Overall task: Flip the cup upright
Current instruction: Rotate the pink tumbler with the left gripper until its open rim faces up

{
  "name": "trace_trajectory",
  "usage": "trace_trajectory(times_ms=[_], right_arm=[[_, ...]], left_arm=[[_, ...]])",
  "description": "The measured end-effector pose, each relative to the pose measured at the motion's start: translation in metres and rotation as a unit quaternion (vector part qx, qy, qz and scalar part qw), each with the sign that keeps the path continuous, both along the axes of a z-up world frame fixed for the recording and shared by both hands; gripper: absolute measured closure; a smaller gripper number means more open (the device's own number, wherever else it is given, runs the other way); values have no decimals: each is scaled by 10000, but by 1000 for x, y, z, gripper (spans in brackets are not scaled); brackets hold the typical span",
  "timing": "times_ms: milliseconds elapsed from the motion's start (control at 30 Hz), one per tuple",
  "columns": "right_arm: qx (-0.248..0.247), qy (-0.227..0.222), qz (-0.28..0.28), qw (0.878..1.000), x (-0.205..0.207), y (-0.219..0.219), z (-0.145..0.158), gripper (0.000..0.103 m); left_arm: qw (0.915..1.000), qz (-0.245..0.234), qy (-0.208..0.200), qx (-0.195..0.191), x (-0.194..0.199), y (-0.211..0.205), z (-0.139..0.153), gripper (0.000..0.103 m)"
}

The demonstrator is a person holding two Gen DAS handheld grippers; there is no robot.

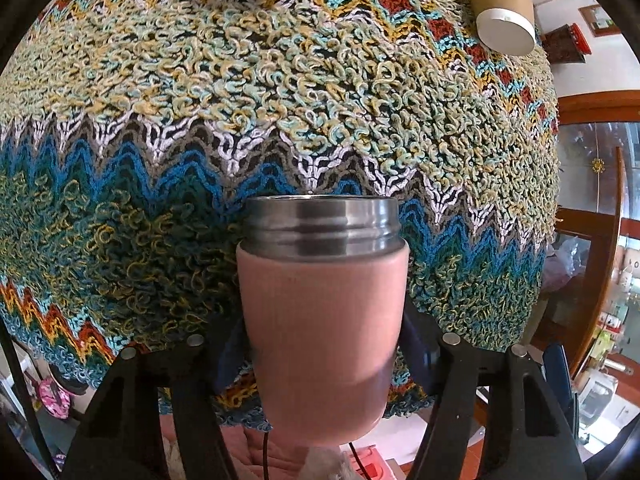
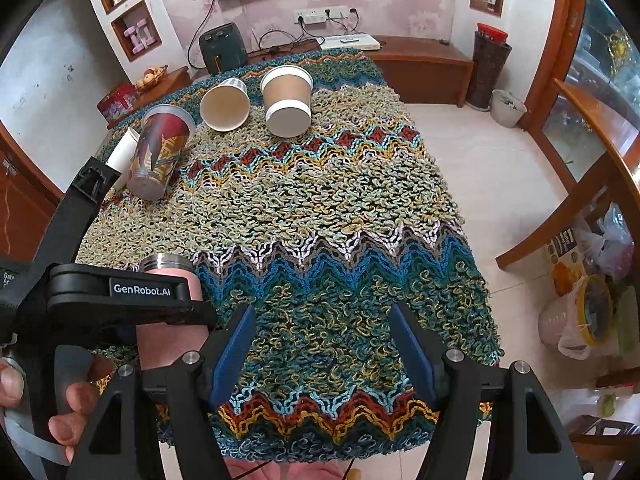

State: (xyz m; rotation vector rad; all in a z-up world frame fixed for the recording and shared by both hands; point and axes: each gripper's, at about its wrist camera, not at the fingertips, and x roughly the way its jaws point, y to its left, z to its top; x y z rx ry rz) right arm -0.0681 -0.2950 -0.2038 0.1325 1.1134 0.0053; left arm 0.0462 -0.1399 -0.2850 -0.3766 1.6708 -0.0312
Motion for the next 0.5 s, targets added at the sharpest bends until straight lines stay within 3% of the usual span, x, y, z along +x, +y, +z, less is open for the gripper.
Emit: trace_trajectory(times_ms=[167,300,433,500], right_arm=[[91,21,-20,10000,1,-3,0,33],[187,28,-65,9998,3,-6,0,33],[218,-1,-31,9998,3,-5,-1,33],[236,9,-2,9997,3,-4,-4,33]], left_arm=[[9992,-144,-333,153,4,4,10,33],[9947,-319,-930,295,-3,4,31,33],[9830,-431,-1708,509,-4,3,51,33],[9726,-430,-2206,601,-2,5,57,33]])
